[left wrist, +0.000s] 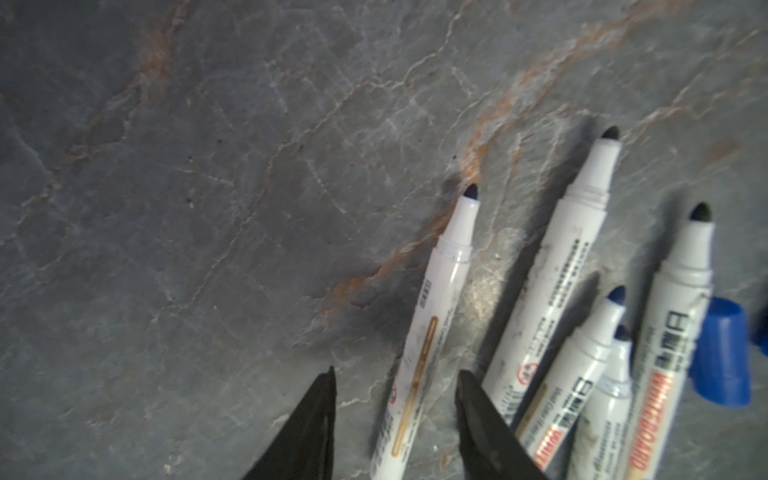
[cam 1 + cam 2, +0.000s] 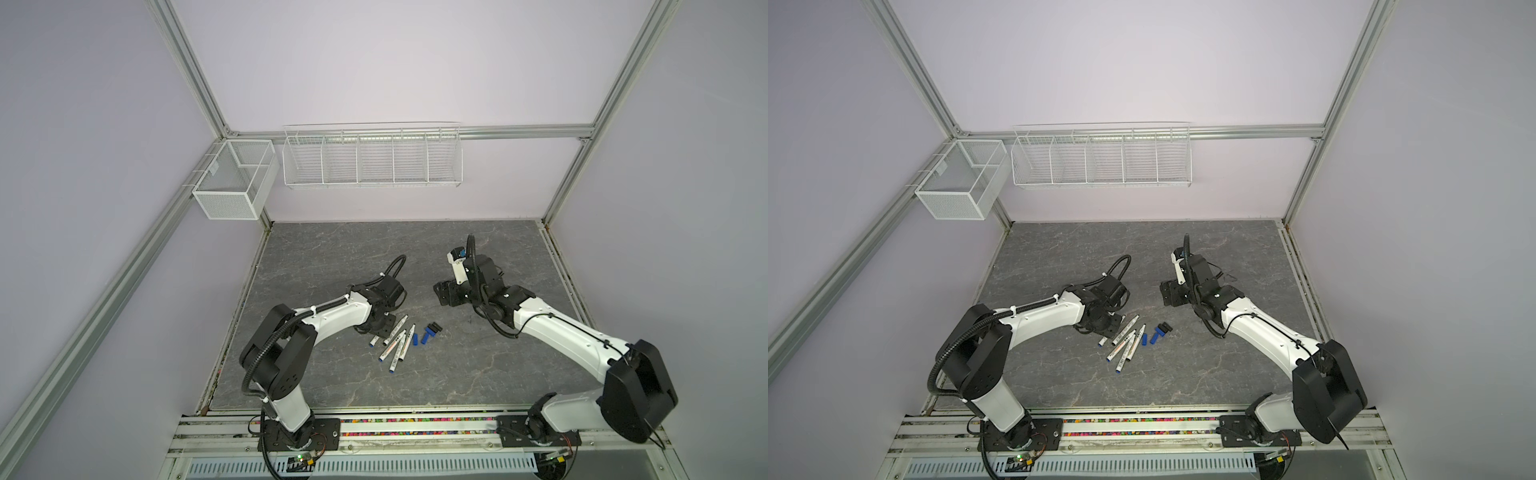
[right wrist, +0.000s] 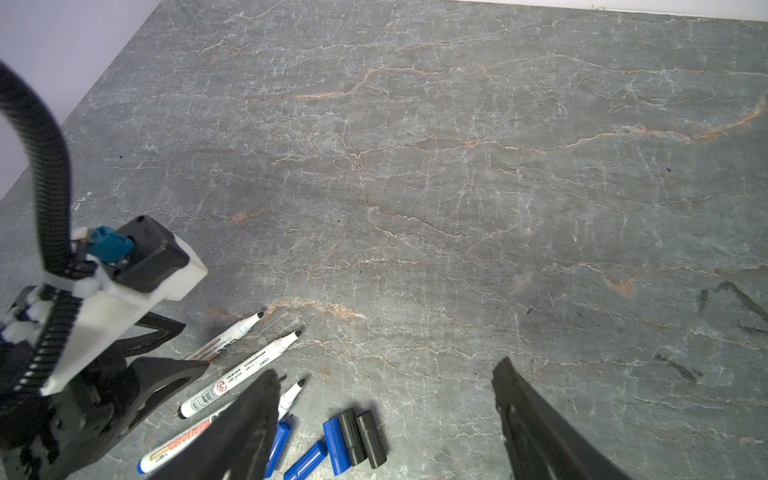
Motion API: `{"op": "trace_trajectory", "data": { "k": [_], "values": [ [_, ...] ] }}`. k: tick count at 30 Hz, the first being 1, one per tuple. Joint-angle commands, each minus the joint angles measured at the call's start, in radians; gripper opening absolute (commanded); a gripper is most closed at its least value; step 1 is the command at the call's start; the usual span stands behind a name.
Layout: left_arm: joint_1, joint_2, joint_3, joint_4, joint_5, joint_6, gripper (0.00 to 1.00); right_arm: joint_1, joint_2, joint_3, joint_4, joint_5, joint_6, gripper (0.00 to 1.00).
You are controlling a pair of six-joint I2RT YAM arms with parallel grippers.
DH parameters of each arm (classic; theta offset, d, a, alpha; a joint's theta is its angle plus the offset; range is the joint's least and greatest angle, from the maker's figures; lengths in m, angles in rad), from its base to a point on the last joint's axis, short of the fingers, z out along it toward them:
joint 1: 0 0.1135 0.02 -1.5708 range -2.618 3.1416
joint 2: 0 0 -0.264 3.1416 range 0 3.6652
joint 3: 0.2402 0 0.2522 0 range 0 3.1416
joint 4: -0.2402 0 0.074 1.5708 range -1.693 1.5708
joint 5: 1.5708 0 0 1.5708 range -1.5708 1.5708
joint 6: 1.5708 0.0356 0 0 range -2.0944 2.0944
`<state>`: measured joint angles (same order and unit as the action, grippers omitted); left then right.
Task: Insert the pens into the pen caps
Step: 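Reach the left gripper to a white marker while the right approaches the caps, then grasp the white marker with the left gripper and lift it upright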
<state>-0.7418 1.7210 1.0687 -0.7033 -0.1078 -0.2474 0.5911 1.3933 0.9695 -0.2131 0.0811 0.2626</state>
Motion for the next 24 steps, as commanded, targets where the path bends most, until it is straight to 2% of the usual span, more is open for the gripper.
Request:
{"op": "trace_trajectory", "data": {
  "k": [1, 8, 12, 16, 19, 24],
  "values": [
    [-0.001, 0.03, 0.038, -0.055, -0.024, 0.013, 0.41, 0.007, -0.029, -0.018, -0.003, -0.001, 0.014, 0.83],
    [-0.001, 0.061, 0.018, -0.061, -0.009, -0.013, 0.32, 0.007, -0.043, -0.023, -0.009, 0.014, 0.012, 0.83],
    [-0.001, 0.079, -0.004, -0.042, 0.02, -0.027, 0.22, 0.007, -0.046, -0.023, -0.008, 0.009, 0.021, 0.82],
    [0.001, 0.075, -0.034, 0.002, 0.032, -0.05, 0.09, 0.007, -0.046, -0.023, -0.002, 0.006, 0.04, 0.82],
    [0.002, 0.035, -0.06, 0.052, 0.016, -0.074, 0.0, 0.007, -0.042, -0.023, 0.003, -0.004, 0.061, 0.82],
    [0.007, -0.15, -0.118, 0.202, 0.003, -0.125, 0.0, 0.006, -0.042, -0.037, 0.043, -0.08, 0.102, 0.84]
  ]
}}
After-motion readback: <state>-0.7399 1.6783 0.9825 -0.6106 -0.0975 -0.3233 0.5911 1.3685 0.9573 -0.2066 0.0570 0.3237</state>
